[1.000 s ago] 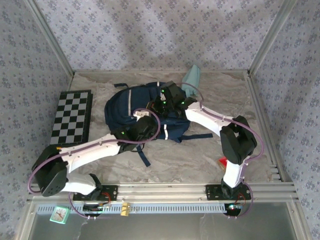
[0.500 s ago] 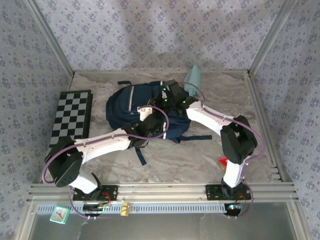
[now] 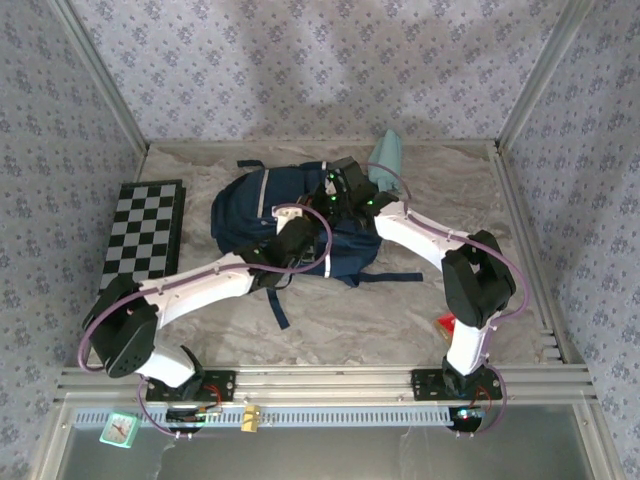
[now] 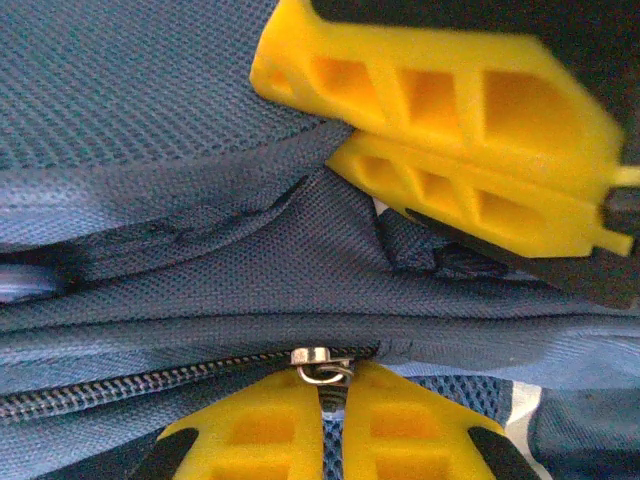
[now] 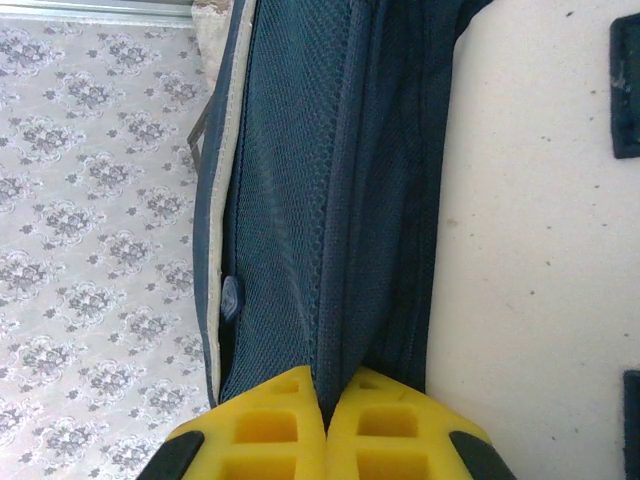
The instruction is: Pack books, pencil case, and school supplies into a backpack
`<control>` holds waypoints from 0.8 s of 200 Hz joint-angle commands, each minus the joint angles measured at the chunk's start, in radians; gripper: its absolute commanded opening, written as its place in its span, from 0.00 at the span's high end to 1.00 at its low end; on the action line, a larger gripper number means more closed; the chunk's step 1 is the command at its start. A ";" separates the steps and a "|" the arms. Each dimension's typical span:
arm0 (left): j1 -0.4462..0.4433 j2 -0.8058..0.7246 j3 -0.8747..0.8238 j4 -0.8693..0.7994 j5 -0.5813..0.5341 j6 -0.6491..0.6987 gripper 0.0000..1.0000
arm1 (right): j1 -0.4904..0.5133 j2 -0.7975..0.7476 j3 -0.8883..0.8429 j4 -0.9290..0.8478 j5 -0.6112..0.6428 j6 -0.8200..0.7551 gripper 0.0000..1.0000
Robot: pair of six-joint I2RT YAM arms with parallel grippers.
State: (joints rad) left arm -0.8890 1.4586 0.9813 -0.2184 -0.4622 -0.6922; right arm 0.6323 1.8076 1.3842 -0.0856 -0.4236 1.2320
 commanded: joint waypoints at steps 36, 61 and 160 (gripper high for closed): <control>0.107 -0.111 -0.005 -0.138 0.117 0.002 1.00 | -0.023 -0.058 0.053 0.068 -0.073 -0.067 1.00; 0.152 -0.151 -0.030 -0.203 0.145 0.031 1.00 | -0.026 -0.052 0.066 0.045 -0.089 -0.085 1.00; 0.282 -0.141 -0.180 0.068 0.288 0.282 0.77 | -0.002 -0.008 0.132 0.011 -0.116 -0.111 1.00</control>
State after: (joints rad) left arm -0.6151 1.3006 0.8234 -0.2367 -0.1459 -0.4980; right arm 0.6224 1.8187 1.4231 -0.1585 -0.4725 1.1519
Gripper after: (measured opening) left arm 0.183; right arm 0.053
